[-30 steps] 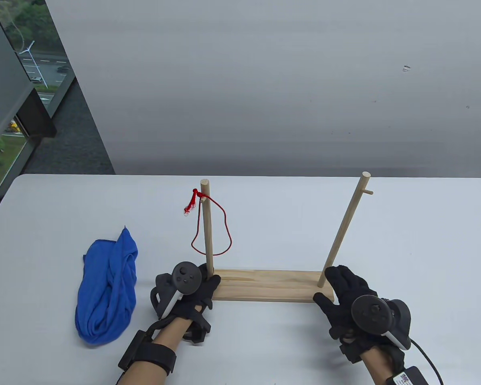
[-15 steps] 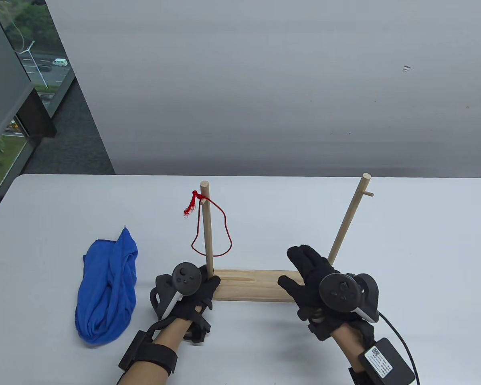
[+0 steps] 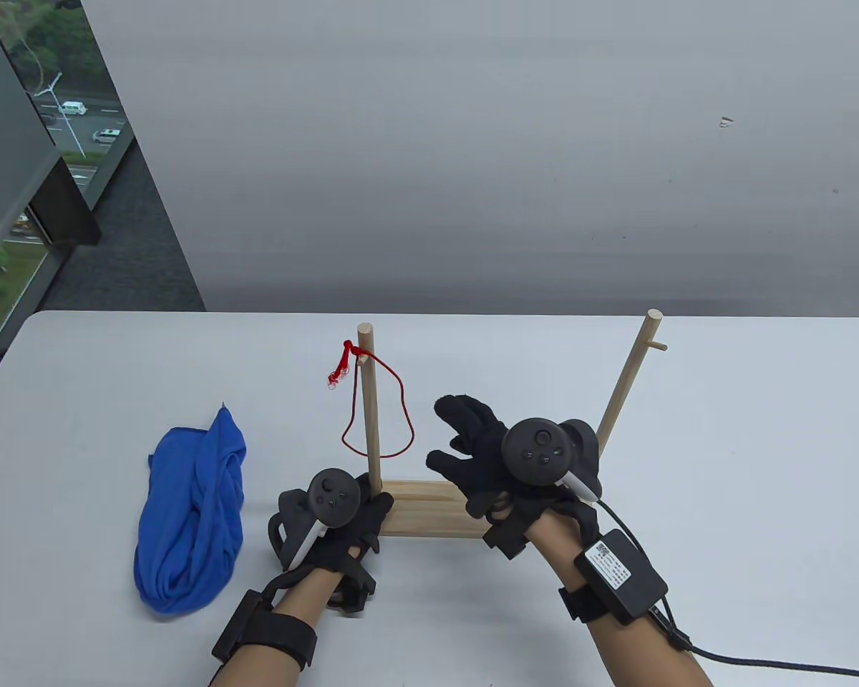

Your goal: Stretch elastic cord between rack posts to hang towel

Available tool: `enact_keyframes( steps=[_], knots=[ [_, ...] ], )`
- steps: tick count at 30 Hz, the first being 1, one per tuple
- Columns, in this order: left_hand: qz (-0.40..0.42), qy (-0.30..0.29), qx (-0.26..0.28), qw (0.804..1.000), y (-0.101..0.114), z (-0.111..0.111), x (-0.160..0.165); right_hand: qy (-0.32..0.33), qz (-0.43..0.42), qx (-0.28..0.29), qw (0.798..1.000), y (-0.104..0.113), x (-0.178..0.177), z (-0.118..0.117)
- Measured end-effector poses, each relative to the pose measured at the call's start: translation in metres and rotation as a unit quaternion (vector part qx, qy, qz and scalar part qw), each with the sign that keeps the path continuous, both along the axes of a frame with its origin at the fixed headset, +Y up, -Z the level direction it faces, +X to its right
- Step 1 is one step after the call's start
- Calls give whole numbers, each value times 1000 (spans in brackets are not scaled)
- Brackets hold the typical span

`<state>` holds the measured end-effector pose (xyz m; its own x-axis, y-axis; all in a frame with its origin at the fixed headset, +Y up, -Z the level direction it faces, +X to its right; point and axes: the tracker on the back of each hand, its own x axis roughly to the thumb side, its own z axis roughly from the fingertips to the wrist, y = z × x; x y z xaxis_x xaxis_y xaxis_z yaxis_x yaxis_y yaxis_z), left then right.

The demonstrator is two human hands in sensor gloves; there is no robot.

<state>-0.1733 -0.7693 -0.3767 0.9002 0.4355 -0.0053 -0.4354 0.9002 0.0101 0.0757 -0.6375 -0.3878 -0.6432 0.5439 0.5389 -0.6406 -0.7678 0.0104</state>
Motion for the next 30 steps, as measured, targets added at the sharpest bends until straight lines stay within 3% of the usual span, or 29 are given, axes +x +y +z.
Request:
enact_keyframes(
  steps=[15,30],
  knots=[
    [-1,0,-2,1000,0,0,0,25,-62,-91,994,-21,-32,-31],
    [-1,0,-2,1000,0,0,0,6,-75,-78,994,-23,-33,-34]
  ],
)
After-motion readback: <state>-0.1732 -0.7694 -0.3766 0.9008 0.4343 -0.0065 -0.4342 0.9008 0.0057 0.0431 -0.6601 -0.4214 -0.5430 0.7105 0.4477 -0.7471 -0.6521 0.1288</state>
